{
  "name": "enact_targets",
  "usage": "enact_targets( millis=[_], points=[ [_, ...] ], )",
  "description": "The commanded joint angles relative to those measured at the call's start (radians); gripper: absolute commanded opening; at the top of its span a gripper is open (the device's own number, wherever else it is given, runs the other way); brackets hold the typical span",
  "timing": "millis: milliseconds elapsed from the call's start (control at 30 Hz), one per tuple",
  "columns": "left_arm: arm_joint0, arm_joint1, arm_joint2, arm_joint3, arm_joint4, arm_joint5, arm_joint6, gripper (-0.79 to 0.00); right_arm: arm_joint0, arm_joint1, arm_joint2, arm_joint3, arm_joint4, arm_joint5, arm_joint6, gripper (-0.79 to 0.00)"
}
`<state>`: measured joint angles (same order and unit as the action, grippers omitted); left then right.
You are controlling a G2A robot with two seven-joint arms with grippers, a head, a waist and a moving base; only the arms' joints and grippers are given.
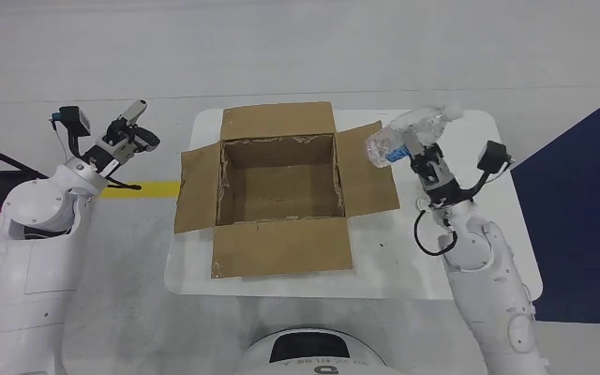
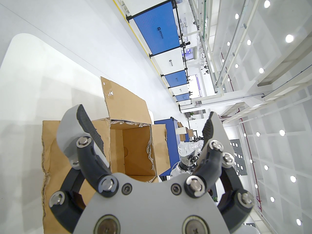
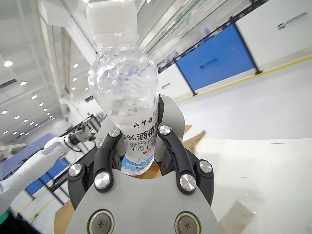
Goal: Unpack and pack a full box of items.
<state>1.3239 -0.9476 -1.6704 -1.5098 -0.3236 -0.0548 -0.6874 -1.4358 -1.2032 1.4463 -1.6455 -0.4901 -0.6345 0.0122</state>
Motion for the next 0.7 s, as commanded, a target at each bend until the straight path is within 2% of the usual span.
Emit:
enact_targets(
  millis=[0, 100, 233, 467, 567, 667],
  points=[
    [0.000, 0.000, 0.000, 0.000, 0.000, 0.000, 0.000, 0.000, 0.111, -0.006, -0.075, 0.040, 0.009, 0.051, 0.130, -0.785],
    [0.000, 0.000, 0.000, 0.000, 0.000, 0.000, 0.000, 0.000, 0.222, -0.018, -0.180, 0.095, 0.020, 0.100, 0.260, -0.785],
    [0.000, 0.000, 0.000, 0.000, 0.000, 0.000, 0.000, 0.000, 0.311, -0.035, -0.298, 0.143, -0.020, 0.157, 0.384, -0.785],
    [0.000, 0.000, 0.000, 0.000, 0.000, 0.000, 0.000, 0.000, 0.340, -0.049, -0.424, 0.113, -0.176, 0.275, 0.488, -0.785],
    [0.000, 0.000, 0.000, 0.000, 0.000, 0.000, 0.000, 0.000, 0.347, -0.057, -0.474, 0.102, -0.297, 0.396, 0.505, -0.785],
    [0.000, 0.000, 0.000, 0.000, 0.000, 0.000, 0.000, 0.000, 0.360, -0.068, -0.523, 0.114, -0.338, 0.448, 0.518, -0.785]
  ],
)
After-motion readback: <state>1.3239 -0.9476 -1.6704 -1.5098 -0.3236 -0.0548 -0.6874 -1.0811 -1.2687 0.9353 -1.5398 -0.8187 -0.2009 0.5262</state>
